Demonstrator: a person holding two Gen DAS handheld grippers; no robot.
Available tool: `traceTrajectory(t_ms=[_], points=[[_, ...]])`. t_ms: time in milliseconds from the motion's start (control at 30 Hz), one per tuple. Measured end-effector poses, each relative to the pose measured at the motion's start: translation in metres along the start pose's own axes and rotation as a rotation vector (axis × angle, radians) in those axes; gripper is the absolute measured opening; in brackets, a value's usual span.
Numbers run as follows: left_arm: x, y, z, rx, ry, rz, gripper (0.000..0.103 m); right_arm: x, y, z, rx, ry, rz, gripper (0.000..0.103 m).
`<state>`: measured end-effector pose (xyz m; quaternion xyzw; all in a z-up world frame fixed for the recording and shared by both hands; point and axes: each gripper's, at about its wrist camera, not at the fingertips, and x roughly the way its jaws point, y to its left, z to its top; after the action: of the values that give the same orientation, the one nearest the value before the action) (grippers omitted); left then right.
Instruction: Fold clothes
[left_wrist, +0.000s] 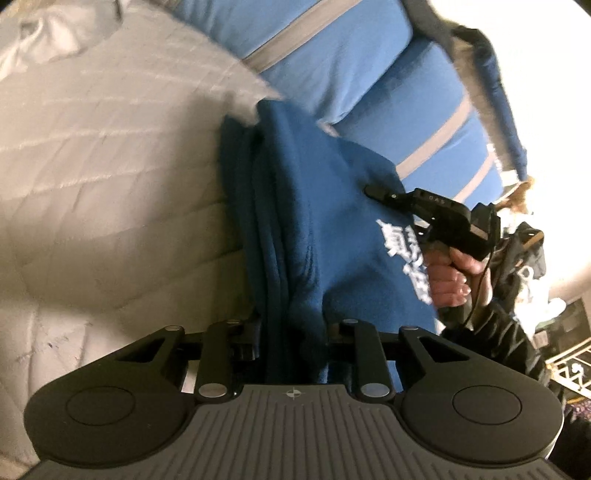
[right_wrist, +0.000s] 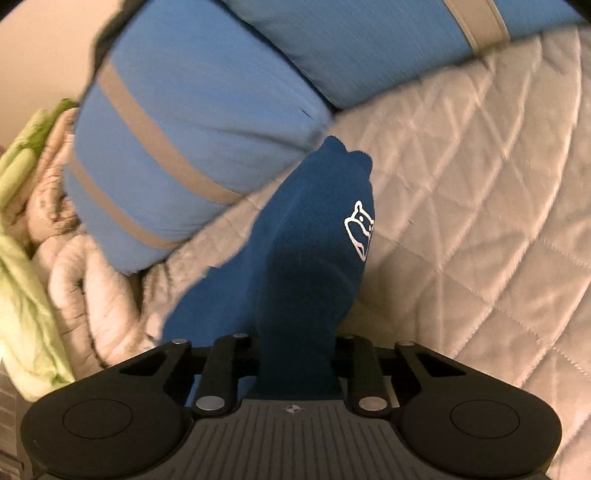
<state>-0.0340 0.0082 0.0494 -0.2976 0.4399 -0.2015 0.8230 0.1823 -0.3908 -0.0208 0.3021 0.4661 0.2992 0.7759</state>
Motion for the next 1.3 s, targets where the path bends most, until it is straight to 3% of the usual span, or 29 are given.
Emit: traceTrajectory(t_ms=[267,433,567,700,767,833,867,900,933,967,1000,1067,1133,1300], points=[[-0.043,-0.045,-0.025,0.092,-0.017,-0.026,0.026,-0.054,0.042,-0.007,-0.104,-0.012,0.026,0.023],[-0.059,-0.045,-0.033,0.095,-0.042,-0.043,0.026,-0.085,0.064,-0.017,-0.152,-0.011,0.035,0.023],[-0.06,-0.036,-0.035,0.071,-0.054,-0.021,0.026,-0.078,0.078,-0.023,-0.159,-0.002,0.013,0.023],[-0.079,-0.035,-0.021,0.091,-0.128,0.021,0.026,-0.065,0.106,-0.02,-0.192,-0.007,0.016,0.023],[-0.095,-0.039,-0.006,0.118,-0.201,0.06,0.026,-0.06,0.13,-0.01,-0.234,-0.028,0.042,0.023],[-0.113,-0.043,0.018,0.144,-0.32,0.11,0.028,-0.052,0.149,-0.002,-0.305,-0.076,0.006,0.024],[-0.118,-0.047,0.027,0.182,-0.387,0.163,0.034,-0.048,0.158,0.001,-0.345,-0.104,-0.023,0.027],[-0.117,-0.052,0.035,0.26,-0.456,0.271,0.042,-0.044,0.167,0.004,-0.384,-0.132,-0.052,0.03],[-0.115,-0.058,0.043,0.345,-0.524,0.39,0.051,-0.04,0.176,0.008,-0.423,-0.16,-0.081,0.049],[-0.108,-0.06,0.05,0.401,-0.558,0.502,0.067,-0.035,0.185,0.011,-0.463,-0.188,-0.11,0.089],[-0.1,-0.059,0.055,0.436,-0.57,0.593,0.069,-0.031,0.194,0.014,-0.502,-0.216,-0.139,0.103],[-0.088,-0.056,0.056,0.459,-0.545,0.659,0.069,-0.023,0.212,0.02,-0.58,-0.272,-0.197,0.103],[-0.081,-0.053,0.049,0.441,-0.503,0.619,0.069,-0.019,0.223,0.022,-0.64,-0.315,-0.253,0.103],[-0.07,-0.049,0.021,0.399,-0.476,0.566,0.069,-0.054,0.2,-0.013,-0.696,-0.326,-0.326,0.103]])
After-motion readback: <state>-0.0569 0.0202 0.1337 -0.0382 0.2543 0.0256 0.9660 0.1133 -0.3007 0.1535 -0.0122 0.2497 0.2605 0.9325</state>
